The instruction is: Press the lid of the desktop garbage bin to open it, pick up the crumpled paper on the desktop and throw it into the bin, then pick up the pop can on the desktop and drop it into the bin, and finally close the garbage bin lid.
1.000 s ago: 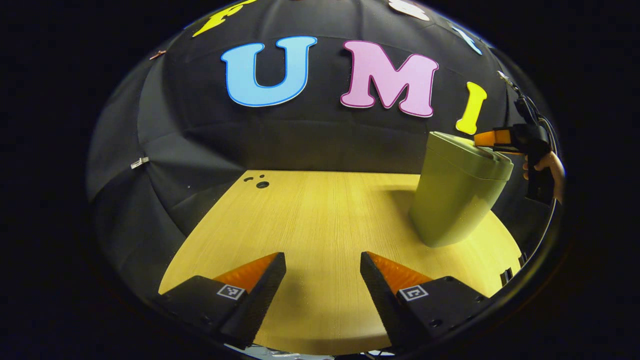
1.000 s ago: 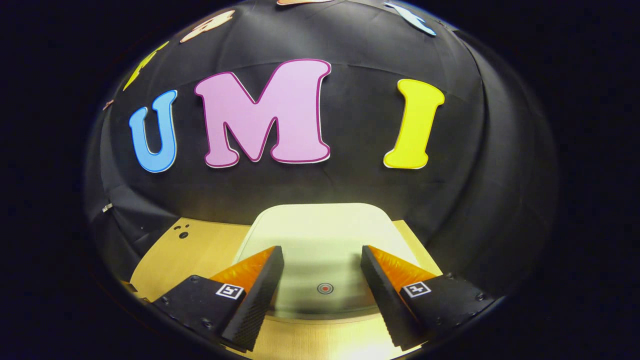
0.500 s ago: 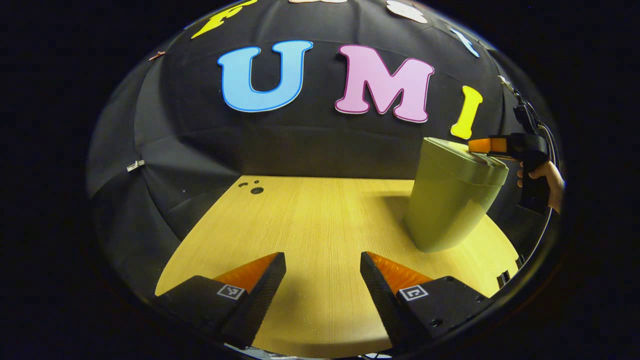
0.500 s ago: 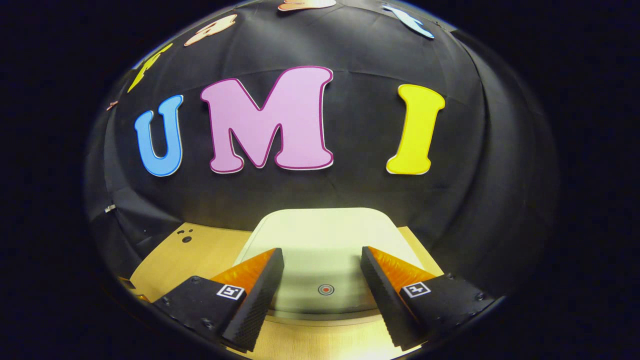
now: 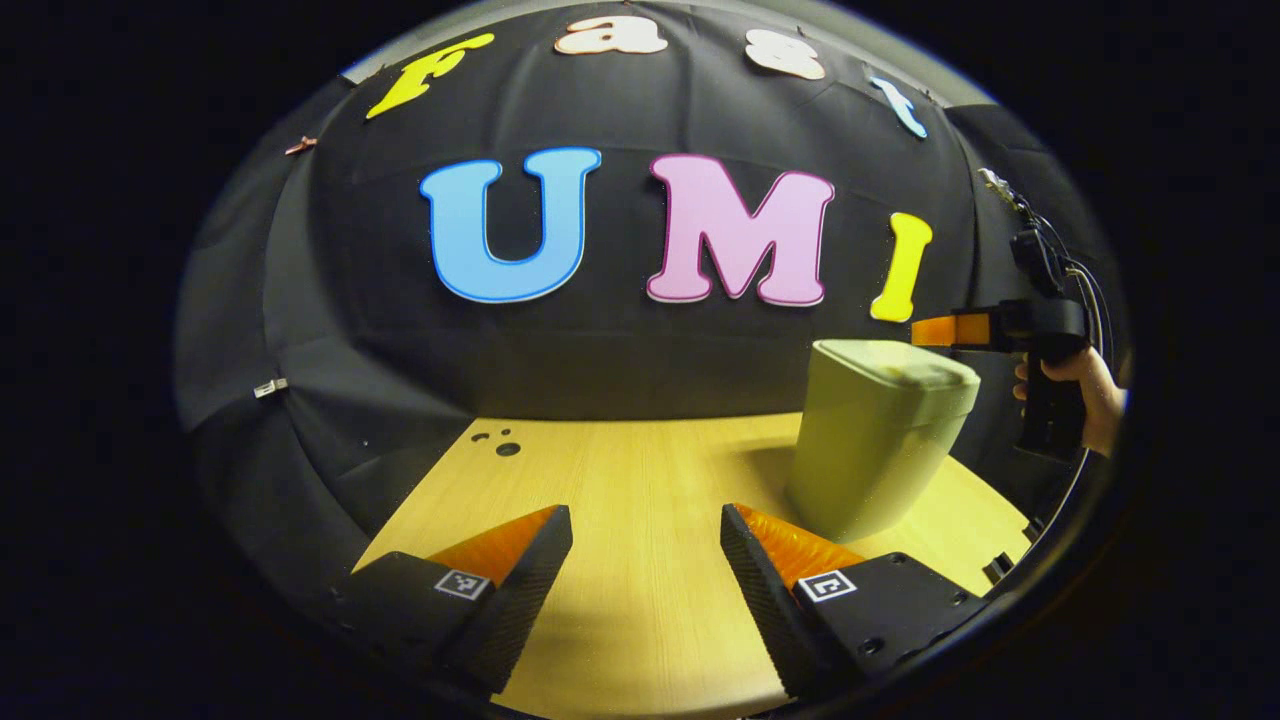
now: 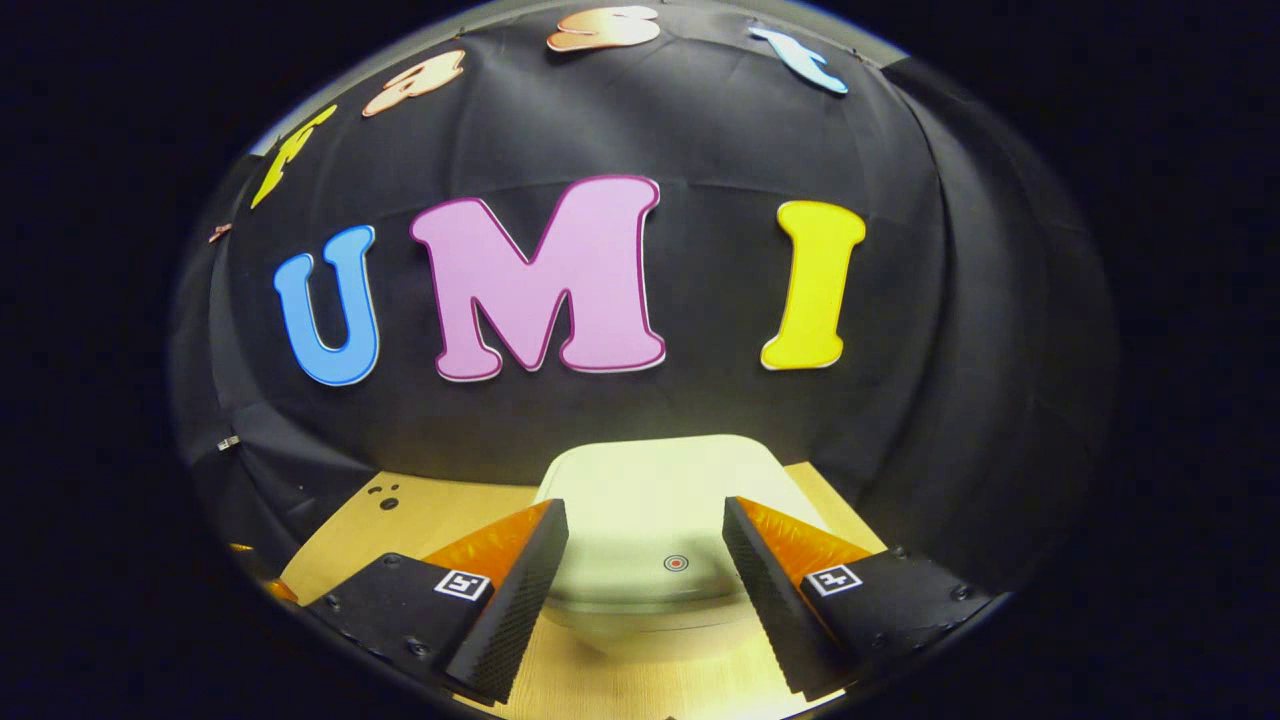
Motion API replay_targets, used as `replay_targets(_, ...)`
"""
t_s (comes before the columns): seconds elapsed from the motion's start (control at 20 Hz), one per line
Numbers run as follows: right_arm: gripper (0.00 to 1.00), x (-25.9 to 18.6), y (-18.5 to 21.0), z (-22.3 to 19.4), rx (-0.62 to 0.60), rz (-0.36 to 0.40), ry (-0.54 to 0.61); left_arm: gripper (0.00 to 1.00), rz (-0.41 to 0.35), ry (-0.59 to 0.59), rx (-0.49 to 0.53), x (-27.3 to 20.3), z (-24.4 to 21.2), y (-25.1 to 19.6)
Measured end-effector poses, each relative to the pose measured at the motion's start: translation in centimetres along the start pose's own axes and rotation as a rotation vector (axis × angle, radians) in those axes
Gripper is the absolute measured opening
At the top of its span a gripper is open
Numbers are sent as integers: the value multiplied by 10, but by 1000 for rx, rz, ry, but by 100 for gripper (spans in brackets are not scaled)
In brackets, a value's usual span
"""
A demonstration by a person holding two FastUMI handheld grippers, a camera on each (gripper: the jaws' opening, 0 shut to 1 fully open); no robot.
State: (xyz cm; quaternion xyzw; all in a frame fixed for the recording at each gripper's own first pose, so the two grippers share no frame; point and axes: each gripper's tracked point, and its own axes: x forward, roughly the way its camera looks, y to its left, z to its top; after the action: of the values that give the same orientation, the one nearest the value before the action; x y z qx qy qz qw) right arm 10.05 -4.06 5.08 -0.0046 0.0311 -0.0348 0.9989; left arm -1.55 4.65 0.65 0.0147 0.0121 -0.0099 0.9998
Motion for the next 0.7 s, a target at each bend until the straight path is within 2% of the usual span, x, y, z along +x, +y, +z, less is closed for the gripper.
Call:
replay_targets(0.15, 98, -36, 15, 12, 17, 11, -64, 95, 3, -48, -23, -15, 17, 0)
replay_targets(0.3, 98, -75, 34, 3, 21, 40, -93, 95, 14, -86, -63, -31, 22, -1)
replay_targets(0.5, 98, -118, 64, -42, 32, 99, -47, 95, 37, -111, -57, -54, 14, 6)
replay_targets(0.7, 98, -143, 93, -82, 29, 151, 20, 96, 40, -92, -37, -70, 3, 12)
